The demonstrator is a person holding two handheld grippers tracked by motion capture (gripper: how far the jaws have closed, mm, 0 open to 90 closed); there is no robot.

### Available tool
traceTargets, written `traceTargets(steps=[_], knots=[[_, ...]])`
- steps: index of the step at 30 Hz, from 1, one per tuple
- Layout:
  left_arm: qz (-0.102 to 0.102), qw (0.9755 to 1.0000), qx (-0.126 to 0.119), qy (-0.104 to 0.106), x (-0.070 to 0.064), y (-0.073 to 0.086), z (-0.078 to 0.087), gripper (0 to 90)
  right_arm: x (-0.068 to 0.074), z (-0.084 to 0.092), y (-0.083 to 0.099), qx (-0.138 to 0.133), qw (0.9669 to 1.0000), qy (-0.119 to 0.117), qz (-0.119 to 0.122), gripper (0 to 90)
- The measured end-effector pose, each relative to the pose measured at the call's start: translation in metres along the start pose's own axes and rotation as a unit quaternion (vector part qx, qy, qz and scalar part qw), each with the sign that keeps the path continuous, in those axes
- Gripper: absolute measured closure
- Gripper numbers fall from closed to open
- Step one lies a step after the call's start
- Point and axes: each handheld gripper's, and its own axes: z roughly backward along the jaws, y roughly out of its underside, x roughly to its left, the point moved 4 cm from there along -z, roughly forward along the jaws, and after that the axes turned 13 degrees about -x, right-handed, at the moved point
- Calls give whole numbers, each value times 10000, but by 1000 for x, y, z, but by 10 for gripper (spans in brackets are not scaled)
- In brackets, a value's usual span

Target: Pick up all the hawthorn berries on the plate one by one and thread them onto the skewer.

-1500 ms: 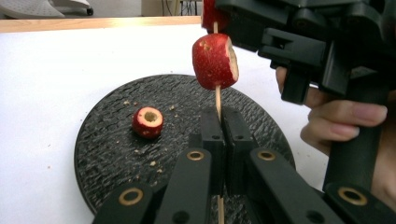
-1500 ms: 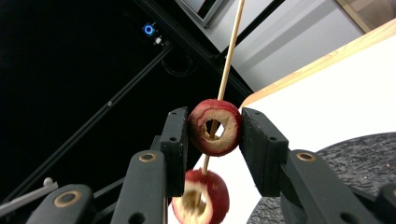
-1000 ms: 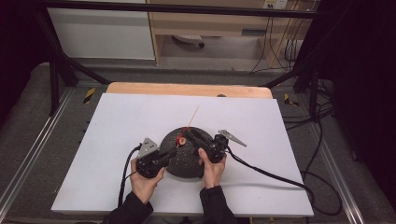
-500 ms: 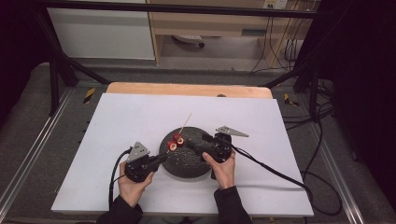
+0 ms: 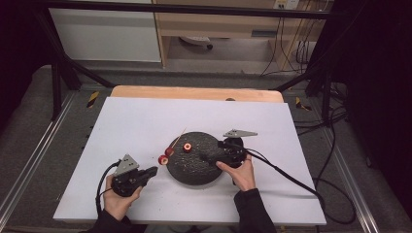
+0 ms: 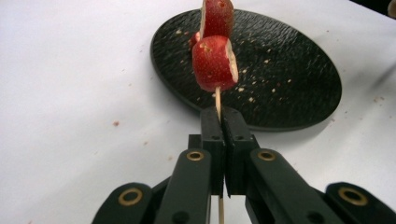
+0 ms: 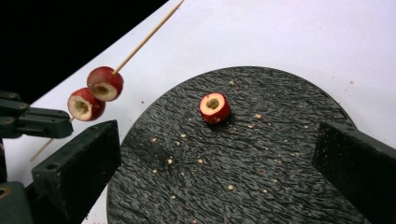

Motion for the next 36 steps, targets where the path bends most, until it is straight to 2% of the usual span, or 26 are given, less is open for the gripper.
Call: traceTargets(steps=[7,15,20,29,32,36], knots=[[-40,10000,58,21,7,6,7,882,0,-1,-4,254,9993,-12,265,7],[-148,9998,74,61,8,11,14,882,4,-15,-7,789,9946,57,674,44],[-185,9997,118,52,10,14,15,882,8,-30,-13,1116,9893,61,940,83],[-126,9999,86,-19,16,14,16,882,16,-62,-20,1677,9755,-19,1428,163],[-142,9998,95,-37,16,15,16,882,15,-72,-19,1849,9709,46,1524,188],[-172,9998,119,-31,15,15,16,882,13,-81,-17,2021,9679,40,1493,239]])
